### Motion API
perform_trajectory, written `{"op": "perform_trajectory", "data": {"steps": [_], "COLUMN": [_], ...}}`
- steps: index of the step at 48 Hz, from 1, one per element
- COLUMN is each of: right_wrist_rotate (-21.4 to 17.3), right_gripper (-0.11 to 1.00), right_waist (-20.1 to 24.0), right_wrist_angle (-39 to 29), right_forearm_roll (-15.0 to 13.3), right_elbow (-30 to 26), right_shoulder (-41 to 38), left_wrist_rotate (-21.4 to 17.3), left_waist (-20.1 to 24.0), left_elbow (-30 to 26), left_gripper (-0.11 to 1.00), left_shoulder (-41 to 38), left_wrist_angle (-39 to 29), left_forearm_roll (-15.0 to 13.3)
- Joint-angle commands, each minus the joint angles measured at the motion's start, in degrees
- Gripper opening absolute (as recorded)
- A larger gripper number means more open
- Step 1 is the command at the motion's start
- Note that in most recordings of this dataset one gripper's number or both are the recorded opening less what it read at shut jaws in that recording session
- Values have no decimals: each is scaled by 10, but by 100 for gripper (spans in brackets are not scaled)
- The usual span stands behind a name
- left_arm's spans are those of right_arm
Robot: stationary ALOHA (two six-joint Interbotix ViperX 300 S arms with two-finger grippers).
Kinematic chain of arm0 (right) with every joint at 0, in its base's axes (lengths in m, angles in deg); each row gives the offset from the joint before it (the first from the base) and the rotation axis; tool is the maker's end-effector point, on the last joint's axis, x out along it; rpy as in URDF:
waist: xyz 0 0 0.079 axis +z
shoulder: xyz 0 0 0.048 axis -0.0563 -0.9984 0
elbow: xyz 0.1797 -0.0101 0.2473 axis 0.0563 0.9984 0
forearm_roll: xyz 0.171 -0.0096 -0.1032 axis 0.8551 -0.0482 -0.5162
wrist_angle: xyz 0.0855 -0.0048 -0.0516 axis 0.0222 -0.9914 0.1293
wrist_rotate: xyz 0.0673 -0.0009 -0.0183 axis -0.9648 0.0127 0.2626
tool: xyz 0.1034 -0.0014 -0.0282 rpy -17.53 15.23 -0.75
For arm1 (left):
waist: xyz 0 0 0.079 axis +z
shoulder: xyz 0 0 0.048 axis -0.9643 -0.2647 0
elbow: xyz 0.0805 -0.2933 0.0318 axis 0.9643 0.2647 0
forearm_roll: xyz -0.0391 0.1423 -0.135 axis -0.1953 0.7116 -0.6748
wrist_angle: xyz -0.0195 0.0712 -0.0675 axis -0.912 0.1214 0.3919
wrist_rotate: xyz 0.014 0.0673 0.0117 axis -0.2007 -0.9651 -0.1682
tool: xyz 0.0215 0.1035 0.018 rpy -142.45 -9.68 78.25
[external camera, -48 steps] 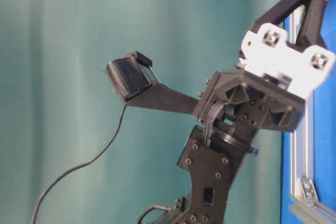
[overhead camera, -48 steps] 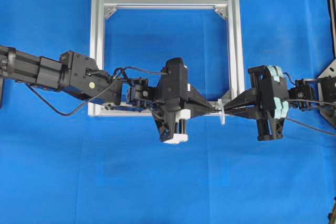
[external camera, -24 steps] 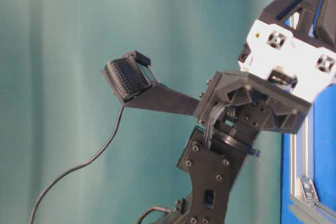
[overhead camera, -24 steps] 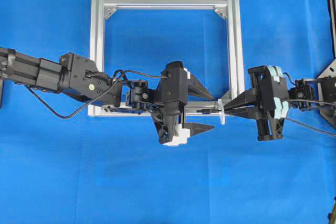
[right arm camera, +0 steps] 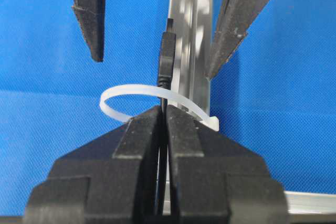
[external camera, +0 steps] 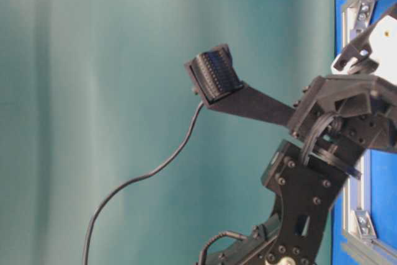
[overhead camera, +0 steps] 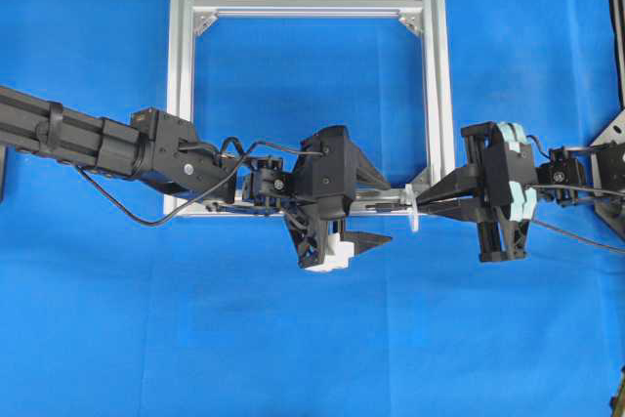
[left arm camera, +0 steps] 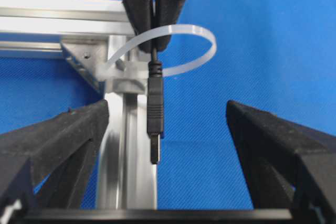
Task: Insert the wire through the string loop located on the right side.
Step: 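Close the left gripper on the USB plug protruding from the loop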
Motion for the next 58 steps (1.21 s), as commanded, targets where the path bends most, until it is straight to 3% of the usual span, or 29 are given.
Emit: {"op": "perform_trajectory", "data": {"steps": [1,50,54,58], "right_wrist_rotate": [1,0,1,1], "right_gripper": [-4,-4,-4,-4], "right_waist": [-2,-2,-1,-2], "right_wrist_angle": [3,3,2,2], "right_forearm_roll": [-1,-1,-1,-1], "right_elbow": [-8,-9,-9,-9], "right_shoulder": [4,4,4,4], "left_wrist_rotate": [1,2,1,2], "left_waist": [2,-2,0,2], "left_elbow": [-11,-13,-14,-15], "left_gripper": [88,85,77,57], "left_shoulder": [11,11,11,11], "left_wrist_angle": [4,3,3,3], "left_forearm_roll": [0,0,-1,-1]}}
